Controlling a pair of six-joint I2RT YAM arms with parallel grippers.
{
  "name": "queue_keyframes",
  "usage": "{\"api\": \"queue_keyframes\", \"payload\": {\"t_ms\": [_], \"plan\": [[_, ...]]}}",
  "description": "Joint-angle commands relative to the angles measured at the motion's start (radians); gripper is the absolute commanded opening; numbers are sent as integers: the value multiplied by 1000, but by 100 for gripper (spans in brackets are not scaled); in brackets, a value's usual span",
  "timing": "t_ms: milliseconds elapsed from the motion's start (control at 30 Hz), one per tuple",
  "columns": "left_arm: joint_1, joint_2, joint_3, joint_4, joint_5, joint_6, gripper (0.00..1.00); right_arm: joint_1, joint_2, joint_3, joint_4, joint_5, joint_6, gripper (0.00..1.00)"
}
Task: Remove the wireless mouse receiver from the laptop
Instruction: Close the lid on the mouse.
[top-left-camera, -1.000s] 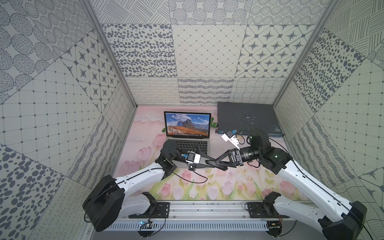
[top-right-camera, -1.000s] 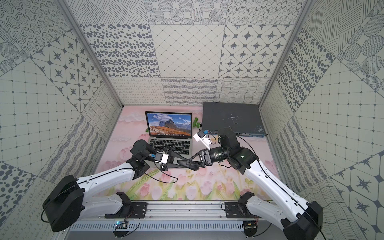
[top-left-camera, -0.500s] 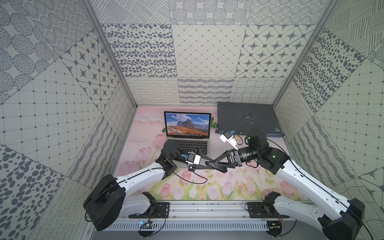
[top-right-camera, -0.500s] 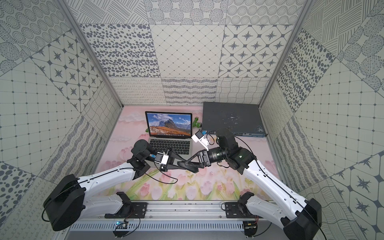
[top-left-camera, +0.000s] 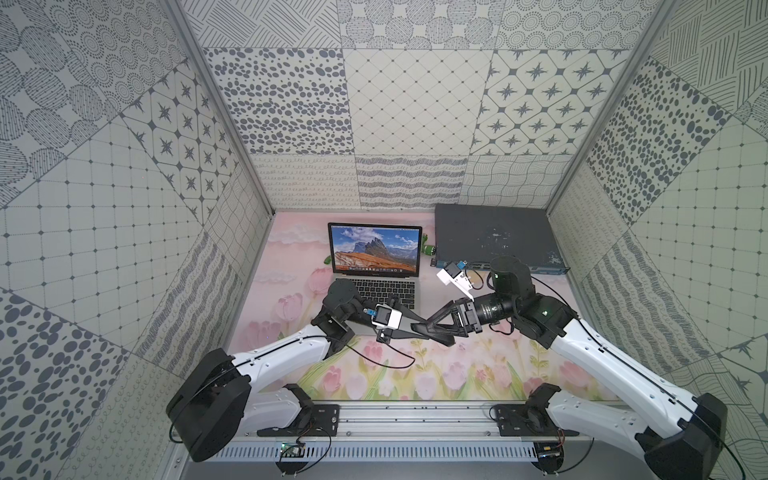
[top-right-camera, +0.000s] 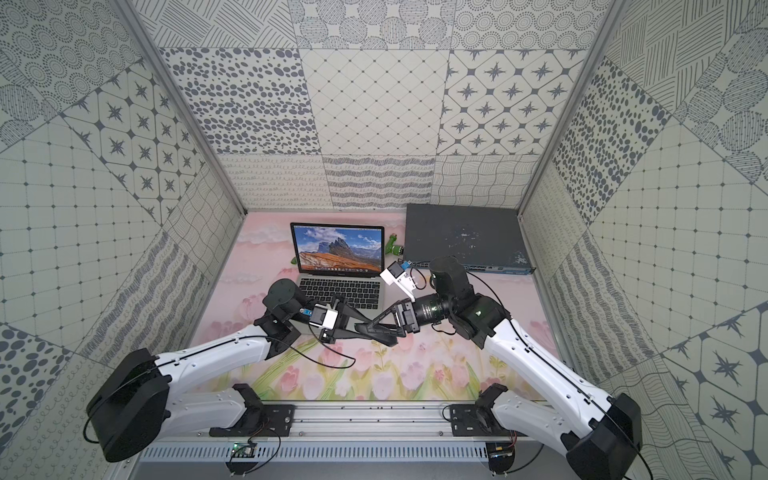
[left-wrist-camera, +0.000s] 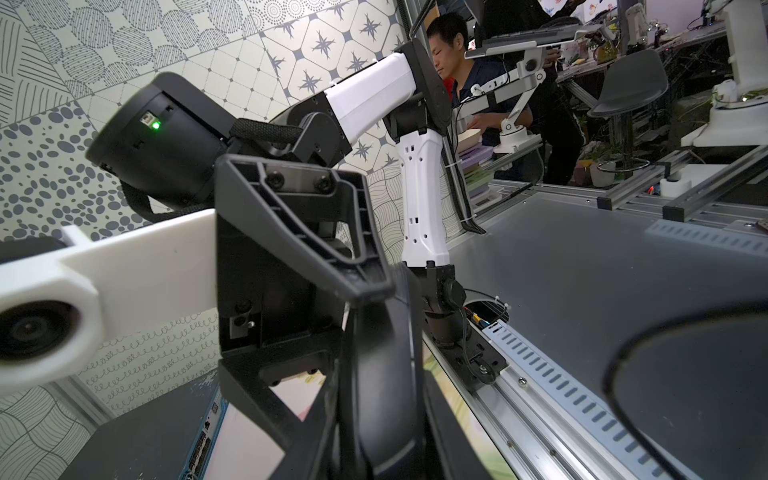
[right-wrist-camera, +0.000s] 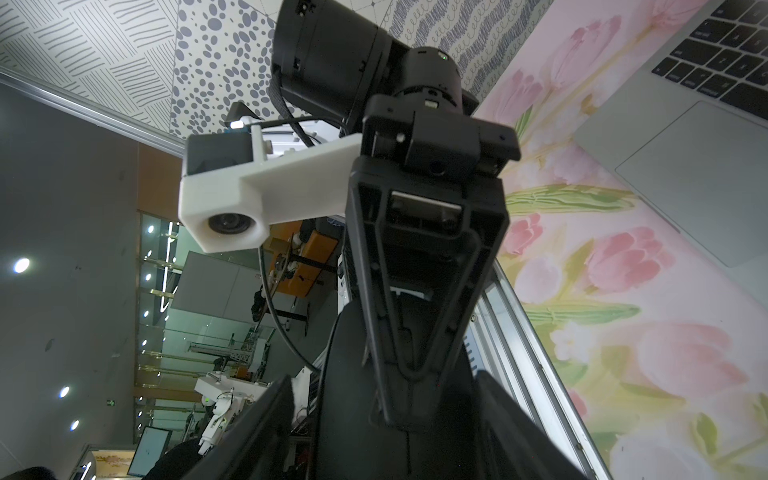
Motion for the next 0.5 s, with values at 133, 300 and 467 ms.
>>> {"api": "queue_keyframes", "payload": {"t_ms": [133, 300, 467], "plan": [[4, -6, 15, 25, -87, 28, 23, 20, -21, -26, -18, -111, 10, 82], [4, -4, 20, 16, -80, 31, 22, 37, -12, -38, -28, -120, -1, 80], [4, 0, 29, 0, -76, 31, 22, 57, 2, -44, -45, -121, -19, 76]]}}
